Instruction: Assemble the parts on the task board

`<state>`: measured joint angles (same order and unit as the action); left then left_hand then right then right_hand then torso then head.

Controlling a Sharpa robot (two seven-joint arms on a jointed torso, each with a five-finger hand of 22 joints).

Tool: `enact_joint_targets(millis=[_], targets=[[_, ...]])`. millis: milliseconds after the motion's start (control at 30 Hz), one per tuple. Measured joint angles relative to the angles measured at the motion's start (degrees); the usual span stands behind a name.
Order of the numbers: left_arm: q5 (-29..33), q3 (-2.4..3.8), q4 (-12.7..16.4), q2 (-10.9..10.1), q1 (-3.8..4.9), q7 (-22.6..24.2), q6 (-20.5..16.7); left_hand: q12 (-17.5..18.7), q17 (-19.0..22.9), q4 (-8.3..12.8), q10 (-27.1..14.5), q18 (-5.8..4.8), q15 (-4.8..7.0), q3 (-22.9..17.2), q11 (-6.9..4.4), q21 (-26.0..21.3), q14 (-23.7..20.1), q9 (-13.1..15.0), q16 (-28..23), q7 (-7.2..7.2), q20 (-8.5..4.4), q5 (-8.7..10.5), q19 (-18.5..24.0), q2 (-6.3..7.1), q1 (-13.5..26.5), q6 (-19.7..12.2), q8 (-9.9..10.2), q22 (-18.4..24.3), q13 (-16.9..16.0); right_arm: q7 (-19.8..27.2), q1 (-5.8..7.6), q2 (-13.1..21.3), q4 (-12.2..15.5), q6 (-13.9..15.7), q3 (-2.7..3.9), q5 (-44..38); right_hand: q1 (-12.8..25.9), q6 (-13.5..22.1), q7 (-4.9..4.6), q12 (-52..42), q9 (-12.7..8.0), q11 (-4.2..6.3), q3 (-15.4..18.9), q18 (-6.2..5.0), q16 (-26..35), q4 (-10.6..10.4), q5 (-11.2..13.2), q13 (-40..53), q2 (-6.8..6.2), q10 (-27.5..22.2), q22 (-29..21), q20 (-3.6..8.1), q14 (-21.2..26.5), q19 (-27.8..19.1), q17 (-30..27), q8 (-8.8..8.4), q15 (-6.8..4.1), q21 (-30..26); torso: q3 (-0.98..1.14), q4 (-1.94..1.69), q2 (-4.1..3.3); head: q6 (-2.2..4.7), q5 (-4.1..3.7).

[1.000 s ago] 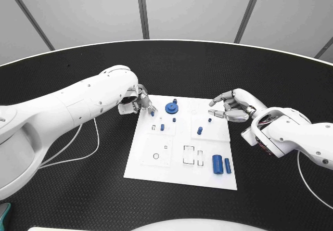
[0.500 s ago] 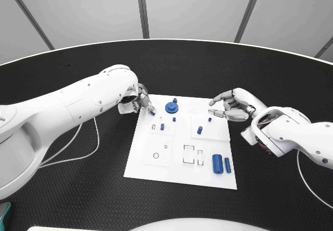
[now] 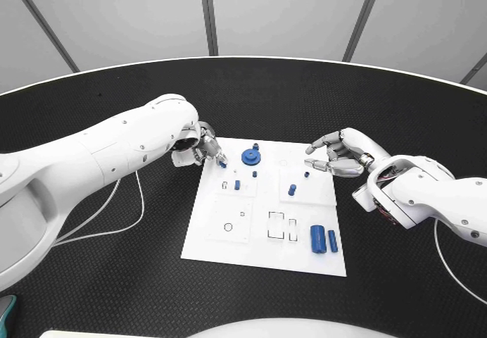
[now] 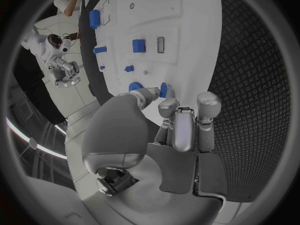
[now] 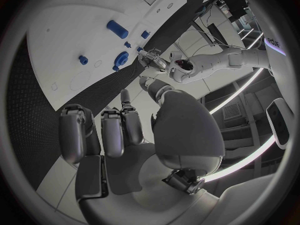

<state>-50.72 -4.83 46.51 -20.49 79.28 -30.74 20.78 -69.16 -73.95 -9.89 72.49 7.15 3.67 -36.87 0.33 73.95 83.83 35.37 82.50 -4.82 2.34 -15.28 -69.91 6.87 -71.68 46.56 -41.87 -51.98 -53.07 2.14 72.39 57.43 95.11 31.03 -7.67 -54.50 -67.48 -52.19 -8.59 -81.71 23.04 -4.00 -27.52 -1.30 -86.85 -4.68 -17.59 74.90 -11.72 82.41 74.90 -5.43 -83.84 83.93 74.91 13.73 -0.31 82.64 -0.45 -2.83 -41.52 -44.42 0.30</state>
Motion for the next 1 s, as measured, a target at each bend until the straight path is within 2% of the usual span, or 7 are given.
enact_joint_targets(millis=[200,333,467,833,1000], targets=[[4.7,0.0,2.4,-1.9,0.03,-0.3,-2.0,0.0,0.0,1.2,0.1,0.0,0.0,-1.5,-0.14,0.2,0.0,0.1,0.0,-0.1,0.12,-0.26,-0.1,0.27,1.1,-0.1,-0.6,-0.3,-0.2,-0.1,0.0,0.0,-0.2,-0.1,0.0,0.0,0.0,0.0,0.0,0.0,0.0,0.0,0.0,0.0,0.0,0.0,0.0,0.0,0.0,0.0,0.0,0.0,0.0,0.0,0.0,0.21,0.0,0.0,-0.01,-0.1,0.11,0.04,-0.01],[7.0,0.0,5.6,-3.9,0.1,-0.5,-3.9,-0.1,0.0,2.2,0.7,0.01,0.0,-2.9,-0.27,0.6,0.0,0.3,0.0,-0.1,0.21,-0.69,-0.2,0.62,2.2,-0.1,-1.3,-0.7,-0.5,-0.1,0.0,0.0,-0.4,-0.1,0.0,0.0,0.0,0.0,0.0,0.0,0.0,0.0,0.0,-0.01,0.0,0.0,0.0,0.0,0.0,0.0,0.0,0.0,0.0,0.0,0.0,0.21,0.0,0.0,-0.01,-0.18,0.24,0.07,0.05],[8.3,0.0,9.6,-6.3,0.16,-0.4,-6.2,-0.5,-0.1,2.2,0.8,0.0,0.0,-3.5,-0.44,0.8,0.0,0.6,0.0,0.03,0.21,-0.7,-0.2,0.72,2.7,0.0,-1.7,-1.1,-0.8,-0.1,0.0,0.0,-0.7,-0.1,-0.01,0.0,0.0,0.0,0.0,0.0,0.0,0.0,0.0,0.0,0.0,0.0,0.0,0.0,0.0,0.0,0.0,0.0,-0.2,0.0,0.0,0.21,-0.17,0.0,0.0,-0.32,0.37,0.03,0.06],[7.8,-0.05,20.6,-13.2,0.17,0.1,-12.2,-1.0,-0.1,2.5,1.9,0.0,0.0,-4.5,-0.75,1.4,0.0,0.6,0.0,0.34,0.03,-1.1,-0.8,1.4,4.1,0.4,-3.0,-2.0,-1.7,0.0,-0.01,-0.2,-1.5,0.0,-0.01,0.0,0.0,0.0,0.0,0.0,0.0,0.0,0.0,0.0,0.3,0.0,0.0,0.0,0.0,0.0,0.0,0.0,-0.2,0.0,0.0,0.2,-0.17,0.0,-0.06,-0.97,0.91,-0.41,-0.24],[4.9,-0.13,23.8,-14.7,0.1,0.3,-13.7,-1.2,-0.2,2.7,1.9,0.0,-0.01,-4.9,-0.75,1.4,0.0,0.7,0.0,0.44,0.03,-1.1,-0.8,1.69,4.4,0.5,-3.2,-2.1,-2.0,0.1,-0.01,-0.3,-1.8,0.0,-0.02,0.0,0.0,0.0,0.0,0.0,0.0,0.0,0.0,0.0,0.3,0.0,0.0,0.0,0.0,0.0,0.0,0.0,-0.2,0.0,0.0,0.2,-0.17,0.0,-0.13,-1.14,1.05,-0.51,-0.25]])
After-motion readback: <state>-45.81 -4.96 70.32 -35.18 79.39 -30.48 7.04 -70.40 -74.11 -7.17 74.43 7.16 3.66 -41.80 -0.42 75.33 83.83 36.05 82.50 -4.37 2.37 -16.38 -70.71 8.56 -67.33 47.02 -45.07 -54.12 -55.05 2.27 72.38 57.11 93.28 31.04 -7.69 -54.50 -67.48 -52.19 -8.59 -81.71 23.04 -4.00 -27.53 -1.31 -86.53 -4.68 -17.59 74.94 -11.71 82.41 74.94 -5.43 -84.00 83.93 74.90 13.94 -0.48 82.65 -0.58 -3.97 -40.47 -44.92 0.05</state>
